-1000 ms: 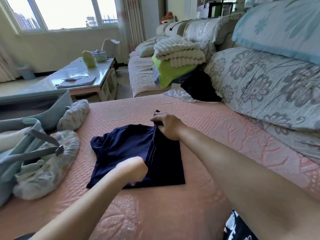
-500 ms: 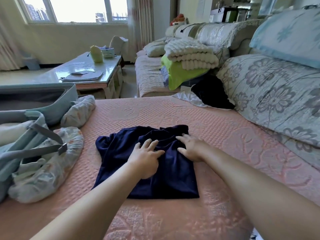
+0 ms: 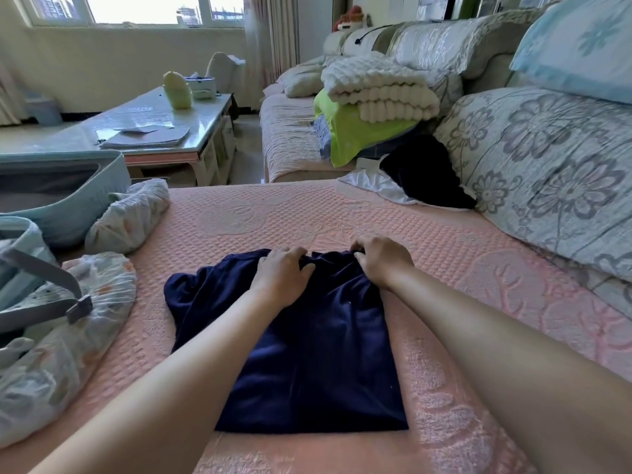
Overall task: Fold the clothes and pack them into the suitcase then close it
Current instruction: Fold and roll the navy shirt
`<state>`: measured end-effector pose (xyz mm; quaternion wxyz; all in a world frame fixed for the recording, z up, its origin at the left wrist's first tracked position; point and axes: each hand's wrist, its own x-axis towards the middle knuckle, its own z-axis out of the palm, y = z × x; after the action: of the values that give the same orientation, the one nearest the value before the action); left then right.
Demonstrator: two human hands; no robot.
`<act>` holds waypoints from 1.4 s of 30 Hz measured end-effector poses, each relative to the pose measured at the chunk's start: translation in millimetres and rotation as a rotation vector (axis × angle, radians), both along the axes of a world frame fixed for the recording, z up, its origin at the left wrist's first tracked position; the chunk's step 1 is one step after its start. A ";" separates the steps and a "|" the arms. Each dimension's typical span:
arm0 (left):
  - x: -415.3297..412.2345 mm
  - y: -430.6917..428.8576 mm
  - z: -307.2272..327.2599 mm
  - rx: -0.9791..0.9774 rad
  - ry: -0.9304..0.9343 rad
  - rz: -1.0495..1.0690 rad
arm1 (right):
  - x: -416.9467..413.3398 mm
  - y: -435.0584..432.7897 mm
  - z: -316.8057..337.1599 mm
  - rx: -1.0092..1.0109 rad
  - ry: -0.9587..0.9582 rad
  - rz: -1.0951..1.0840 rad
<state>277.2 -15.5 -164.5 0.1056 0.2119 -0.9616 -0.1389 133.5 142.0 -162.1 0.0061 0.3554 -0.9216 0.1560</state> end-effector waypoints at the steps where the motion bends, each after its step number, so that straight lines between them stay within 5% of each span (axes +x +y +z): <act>1: -3.2 -0.2 -4.2 -0.009 0.035 -0.006 | -2.9 -2.0 -0.6 -0.034 -0.002 0.000; 6: -6.2 -9.3 -6.3 0.154 0.327 0.223 | -17.1 -8.9 -5.1 -0.164 -0.026 0.015; 11: -6.6 -14.5 -13.1 -0.156 -0.009 0.231 | -18.0 -16.2 -12.9 -0.098 0.019 0.027; 14: -10.9 -13.8 -15.1 -0.358 -0.041 0.202 | -19.0 -16.5 -13.8 -0.079 0.012 0.056; 19: -18.6 -5.3 -14.7 -0.230 0.225 -0.378 | -20.5 -16.6 -15.7 0.040 0.268 0.064; 22: -5.0 -1.7 -21.1 -0.157 -0.123 -0.358 | -9.8 -14.0 -10.3 -0.134 0.433 0.258; 25: 11.3 -2.3 -23.5 -0.173 -0.292 -0.285 | 12.6 -5.0 -5.5 -0.143 0.300 0.384; 31: 44.9 17.0 -7.9 -0.219 -0.222 -0.466 | 50.3 10.3 3.9 0.417 0.131 0.239; 35: 78.2 29.9 4.9 0.049 -0.387 -0.553 | 91.3 15.7 4.6 0.429 0.025 0.314; 42: 130.8 49.0 28.0 0.008 -0.102 -0.437 | 154.1 49.6 0.4 0.383 -0.191 0.387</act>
<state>408.1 33.6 -136.5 0.0235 0.0058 -0.9882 -0.1516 287.6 191.6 -161.7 -0.1778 0.5031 -0.8457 0.0103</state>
